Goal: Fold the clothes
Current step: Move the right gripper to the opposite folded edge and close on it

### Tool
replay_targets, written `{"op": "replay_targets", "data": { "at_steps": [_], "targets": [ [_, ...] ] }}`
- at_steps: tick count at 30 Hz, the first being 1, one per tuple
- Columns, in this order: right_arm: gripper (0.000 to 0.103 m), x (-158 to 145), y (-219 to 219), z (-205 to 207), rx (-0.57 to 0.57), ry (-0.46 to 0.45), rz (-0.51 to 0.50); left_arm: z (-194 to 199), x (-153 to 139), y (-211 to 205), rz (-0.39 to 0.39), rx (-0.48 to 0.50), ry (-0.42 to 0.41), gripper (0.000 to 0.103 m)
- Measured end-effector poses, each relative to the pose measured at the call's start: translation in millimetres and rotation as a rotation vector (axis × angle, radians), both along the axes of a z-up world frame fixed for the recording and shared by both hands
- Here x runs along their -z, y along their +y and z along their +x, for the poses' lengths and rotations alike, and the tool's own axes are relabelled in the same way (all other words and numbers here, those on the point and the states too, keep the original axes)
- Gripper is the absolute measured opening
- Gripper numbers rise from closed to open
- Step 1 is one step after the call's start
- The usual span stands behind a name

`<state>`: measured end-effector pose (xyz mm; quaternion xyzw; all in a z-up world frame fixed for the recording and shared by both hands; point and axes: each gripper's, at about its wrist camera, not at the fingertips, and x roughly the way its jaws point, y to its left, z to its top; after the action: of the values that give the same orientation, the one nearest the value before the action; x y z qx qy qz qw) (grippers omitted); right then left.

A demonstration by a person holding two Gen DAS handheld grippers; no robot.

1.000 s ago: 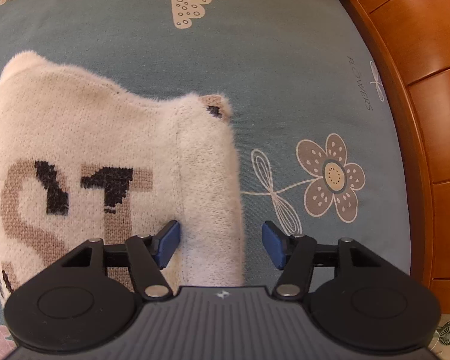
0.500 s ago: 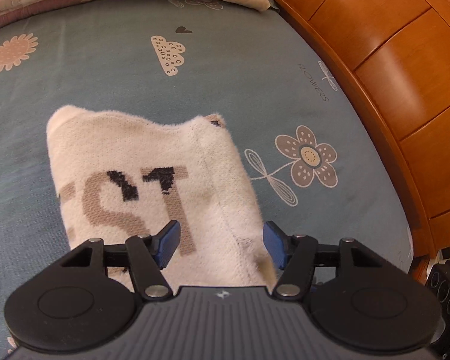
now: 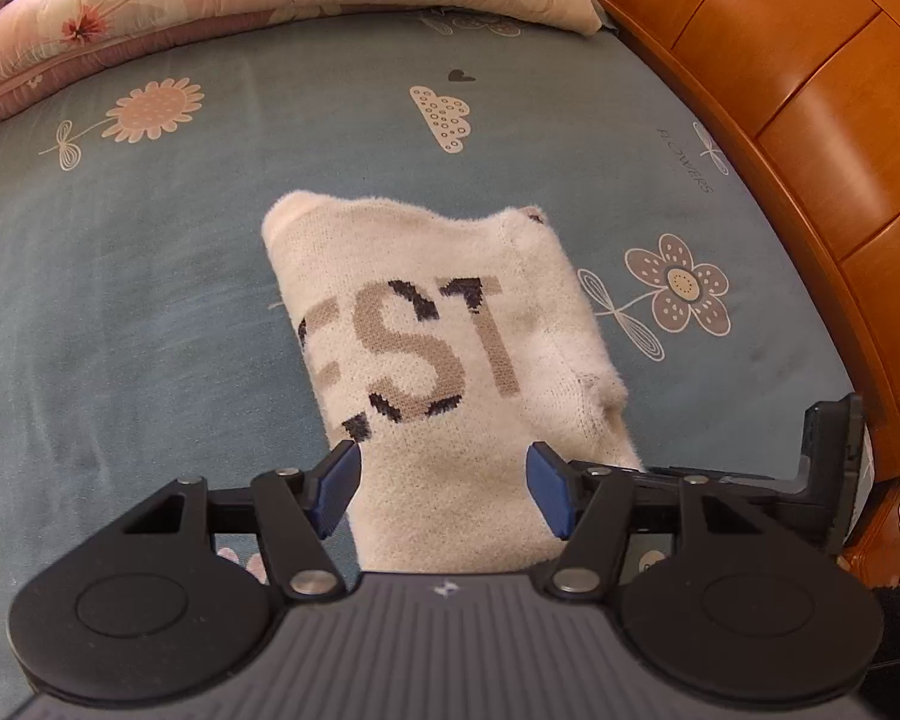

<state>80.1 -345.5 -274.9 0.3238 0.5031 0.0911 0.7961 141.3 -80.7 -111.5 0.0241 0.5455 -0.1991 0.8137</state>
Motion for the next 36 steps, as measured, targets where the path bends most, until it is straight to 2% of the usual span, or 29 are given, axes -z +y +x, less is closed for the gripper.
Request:
{"op": "replay_targets", "data": {
  "at_steps": [3, 9, 12, 15, 21, 25, 33, 36],
  "targets": [
    [0.032, 8.7, 0.7, 4.6, -0.011, 0.044, -0.048, -5.4, -35.2, 12.7, 0.028, -0.017, -0.031, 0.061],
    [0.035, 8.4, -4.7, 7.9, 0.015, 0.118, -0.024, -9.9, -95.1, 35.0, 0.080, -0.048, -0.083, 0.062],
    [0.042, -6.8, -1.0, 7.6, 0.007, 0.126, -0.053, -7.0, -111.2, 40.1, 0.077, -0.048, -0.093, 0.063],
    [0.042, -26.0, 4.0, -2.1, -0.002, 0.099, -0.107, -0.2, -113.3, 38.5, 0.079, -0.029, -0.106, 0.064],
    [0.045, -59.4, 13.3, -27.2, 0.017, 0.020, -0.256, 13.8, -87.2, 33.0, 0.088, 0.007, -0.086, 0.065],
    [0.045, -75.2, 24.9, -31.8, 0.048, -0.081, -0.334, 20.3, -53.5, 28.4, 0.111, 0.005, -0.055, 0.065],
    [0.045, -74.0, 44.0, -30.8, -0.006, -0.255, -0.378, 26.0, 13.7, 0.9, 0.117, 0.061, -0.040, 0.065],
    [0.044, -59.4, 50.6, -27.9, -0.058, -0.250, -0.417, 29.4, 36.4, -12.7, 0.111, 0.081, -0.040, 0.065]
  ]
}}
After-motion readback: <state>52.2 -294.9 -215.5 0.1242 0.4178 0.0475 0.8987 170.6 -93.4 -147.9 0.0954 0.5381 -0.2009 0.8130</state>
